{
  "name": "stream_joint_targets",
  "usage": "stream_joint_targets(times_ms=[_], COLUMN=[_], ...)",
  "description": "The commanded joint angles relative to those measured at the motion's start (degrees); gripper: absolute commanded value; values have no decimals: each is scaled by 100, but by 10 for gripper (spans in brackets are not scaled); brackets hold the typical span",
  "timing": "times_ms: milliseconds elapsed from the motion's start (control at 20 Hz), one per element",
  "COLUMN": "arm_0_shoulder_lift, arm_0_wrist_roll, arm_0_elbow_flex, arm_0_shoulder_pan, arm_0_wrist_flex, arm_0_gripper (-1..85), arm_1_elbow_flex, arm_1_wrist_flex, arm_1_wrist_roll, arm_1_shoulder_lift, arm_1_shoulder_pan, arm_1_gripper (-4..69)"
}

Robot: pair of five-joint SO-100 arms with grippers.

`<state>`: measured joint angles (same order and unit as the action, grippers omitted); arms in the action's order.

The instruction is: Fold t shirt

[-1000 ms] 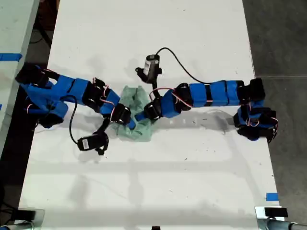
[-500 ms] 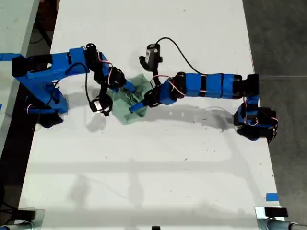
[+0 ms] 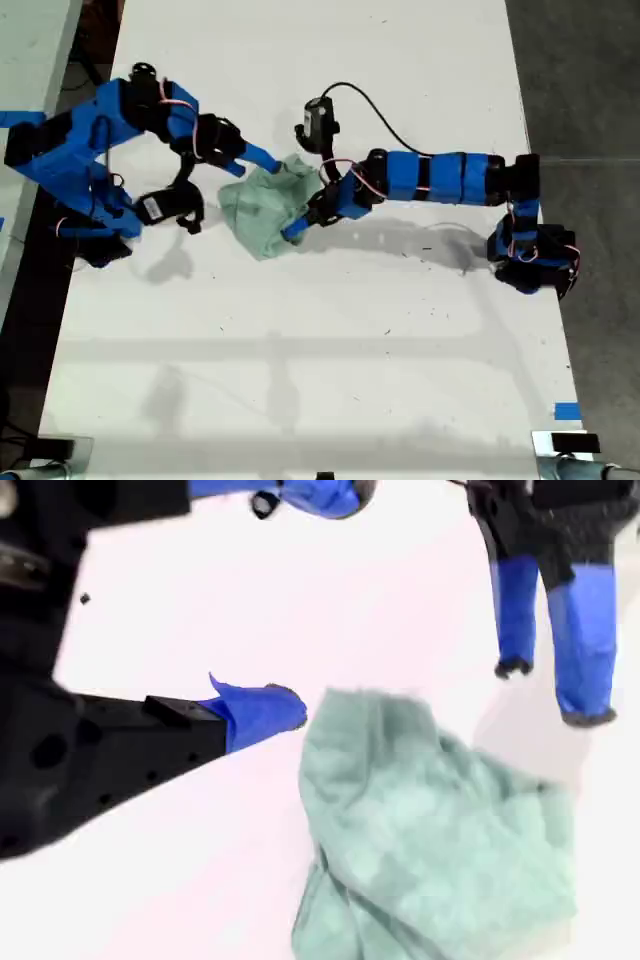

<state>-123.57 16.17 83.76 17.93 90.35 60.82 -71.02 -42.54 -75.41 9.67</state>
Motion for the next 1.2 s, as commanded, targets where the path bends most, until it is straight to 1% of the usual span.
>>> stream_joint_targets(times_ms=[0,50,100,150,200,250,300,350,400,450,500,550,600,700,800,850,900,950,1050,1100,1150], arm_0_shoulder_lift=[-2742,-3463,-4052,-4623,-5194,-5730,-6205,-6882,-7963,-8209,-8147,-8200,-8130,-8174,-8174,-8086,-8060,-8112,-8112,-8112,-8112], arm_0_wrist_roll=[-606,-905,-1248,-1582,-1837,-1872,-1925,-2101,-2276,-2470,-2435,-2364,-2347,-2399,-2408,-2083,-1608,-1116,-360,-158,-141], arm_0_elbow_flex=[563,1248,2136,3278,4526,5783,6855,7822,8728,9299,9747,10257,10468,10477,10477,10477,10477,10477,10477,10477,10477], arm_0_shoulder_pan=[-185,-290,-483,-896,-1424,-1775,-1916,-1934,-1907,-1960,-1978,-2057,-2109,-2030,-1986,-1916,-1890,-1828,-1723,-1714,-1714], arm_0_wrist_flex=[26,-9,-193,-703,-1591,-2584,-3278,-3595,-3595,-3586,-3929,-4535,-4764,-4017,-3296,-3208,-3199,-3199,-3199,-3199,-3199], arm_0_gripper=[164,134,80,27,-2,-2,-2,-3,-3,-3,-3,8,23,48,40,39,40,40,40,40,40], arm_1_elbow_flex=[826,1573,2505,3463,4412,5361,6319,7251,8156,9018,9800,10433,10758,11479,11575,11575,11575,11575,11584,11584,11584], arm_1_wrist_flex=[-615,-703,-712,-659,-624,-615,-615,-615,-650,-817,-1081,-1362,-1345,-1002,-888,-888,-888,-888,-870,-853,-853], arm_1_wrist_roll=[334,563,861,1160,1441,1705,1986,2241,2470,2672,2848,3015,3076,2830,2145,2092,1995,1635,-44,97,791], arm_1_shoulder_lift=[-2021,-2874,-3876,-4922,-5924,-6917,-7866,-8833,-9853,-10934,-12041,-12604,-12419,-12489,-12489,-12498,-12498,-12498,-12507,-12507,-12507], arm_1_shoulder_pan=[-202,-255,-325,-404,-492,-571,-650,-729,-817,-940,-1081,-1195,-1301,-1336,-1187,-1160,-1134,-1107,-1090,-1222,-1380], arm_1_gripper=[178,139,67,22,23,23,23,23,23,23,23,23,23,38,23,26,36,42,42,36,38])
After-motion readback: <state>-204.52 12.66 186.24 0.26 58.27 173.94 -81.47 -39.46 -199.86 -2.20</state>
